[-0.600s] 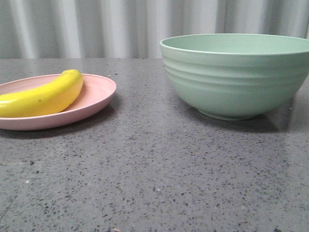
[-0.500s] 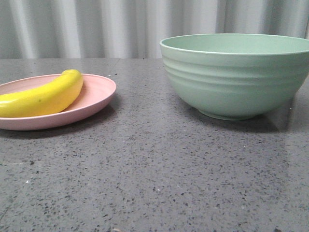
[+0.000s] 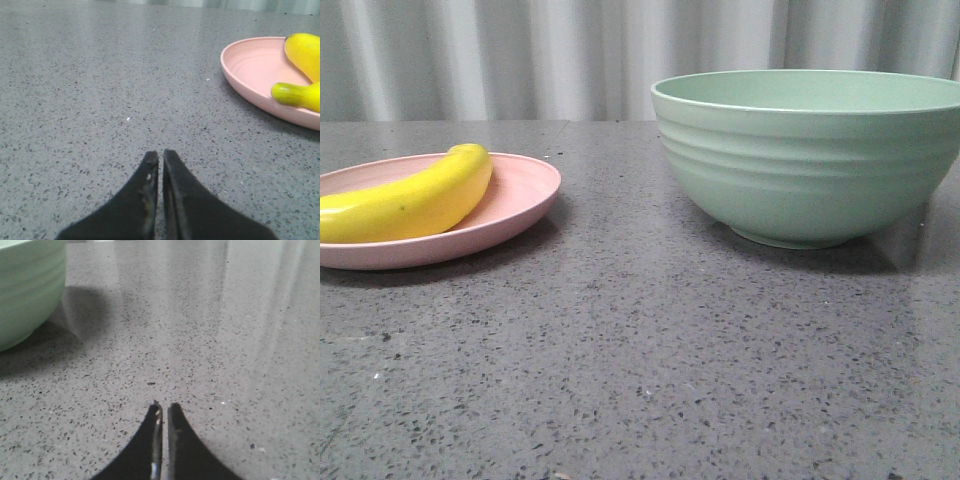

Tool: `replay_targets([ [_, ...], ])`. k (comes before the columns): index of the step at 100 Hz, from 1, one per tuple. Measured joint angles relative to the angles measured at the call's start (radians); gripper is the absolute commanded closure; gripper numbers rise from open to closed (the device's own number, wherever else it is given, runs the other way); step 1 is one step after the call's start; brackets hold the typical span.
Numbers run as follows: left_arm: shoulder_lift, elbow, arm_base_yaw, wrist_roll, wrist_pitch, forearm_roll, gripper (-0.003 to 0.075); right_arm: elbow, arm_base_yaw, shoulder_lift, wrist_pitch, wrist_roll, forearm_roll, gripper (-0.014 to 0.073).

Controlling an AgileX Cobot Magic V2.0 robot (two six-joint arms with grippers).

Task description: Transfer banana from pink plate to green bowl

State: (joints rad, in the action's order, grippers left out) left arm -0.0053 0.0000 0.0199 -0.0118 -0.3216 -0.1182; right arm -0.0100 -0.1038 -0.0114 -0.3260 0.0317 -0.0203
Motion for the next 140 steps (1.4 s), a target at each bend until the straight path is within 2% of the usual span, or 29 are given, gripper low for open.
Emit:
replay_targets([
  [21,0.0,0.001,0.0,0.0,0.039,0.015,0.0741,0.0,0.0,0.0,0.0,0.0,0.0,0.0657],
  [35,0.0,0.001,0.0,0.0,0.117,0.002,0.0741,0.0,0.0,0.0,0.014,0.0,0.029,0.0657],
  [64,0.0,0.001,0.0,0.0,0.245,-0.052,0.0741,0.0,0.0,0.0,0.128,0.0,0.035,0.0657],
  [97,0.0,0.001,0.0,0.0,0.255,-0.056,0.0741,0.0,0.0,0.0,0.227,0.0,0.037,0.0657],
  [140,0.0,0.001,0.0,0.0,0.255,-0.056,0.0741,0.0,0.0,0.0,0.236,0.0,0.037,0.0657],
])
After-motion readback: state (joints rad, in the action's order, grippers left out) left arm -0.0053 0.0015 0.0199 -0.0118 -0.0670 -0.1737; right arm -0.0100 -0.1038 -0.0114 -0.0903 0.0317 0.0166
